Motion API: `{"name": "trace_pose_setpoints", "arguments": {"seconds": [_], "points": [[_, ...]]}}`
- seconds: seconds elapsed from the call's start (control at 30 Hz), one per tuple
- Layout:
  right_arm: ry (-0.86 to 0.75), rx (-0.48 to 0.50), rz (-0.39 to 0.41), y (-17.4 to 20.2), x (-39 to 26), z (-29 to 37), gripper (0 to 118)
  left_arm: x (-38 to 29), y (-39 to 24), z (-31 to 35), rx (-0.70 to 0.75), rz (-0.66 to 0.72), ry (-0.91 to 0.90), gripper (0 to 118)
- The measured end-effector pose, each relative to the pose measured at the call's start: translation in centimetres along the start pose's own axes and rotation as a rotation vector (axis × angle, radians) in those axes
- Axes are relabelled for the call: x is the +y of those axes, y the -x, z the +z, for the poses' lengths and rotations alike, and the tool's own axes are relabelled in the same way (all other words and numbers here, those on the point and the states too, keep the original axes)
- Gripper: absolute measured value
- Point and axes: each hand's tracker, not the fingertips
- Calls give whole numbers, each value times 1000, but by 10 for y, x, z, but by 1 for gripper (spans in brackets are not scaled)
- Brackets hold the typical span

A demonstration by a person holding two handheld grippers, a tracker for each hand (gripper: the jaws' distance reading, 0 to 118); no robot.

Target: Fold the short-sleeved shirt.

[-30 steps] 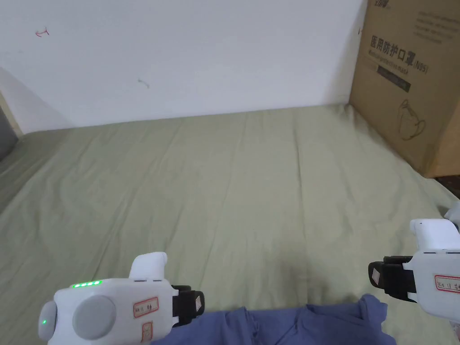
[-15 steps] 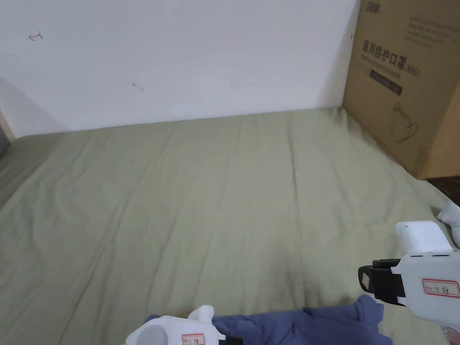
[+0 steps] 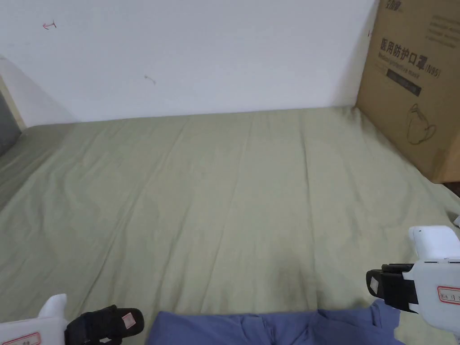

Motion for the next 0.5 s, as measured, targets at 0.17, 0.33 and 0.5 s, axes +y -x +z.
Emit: {"name": "trace_pose_setpoints", "arguments": {"seconds": [0.17,0.33,0.5], "points": [[13,-17,20,4,-1,1,0,-16,29,-67,-99,151,184,118],[22,-24,12,4,-3,2,0,-22,-1,-95,-239,11,231,118],[46,-24,11,6,-8,-5,0,-30,10,-109,-379,119,265,117]]}}
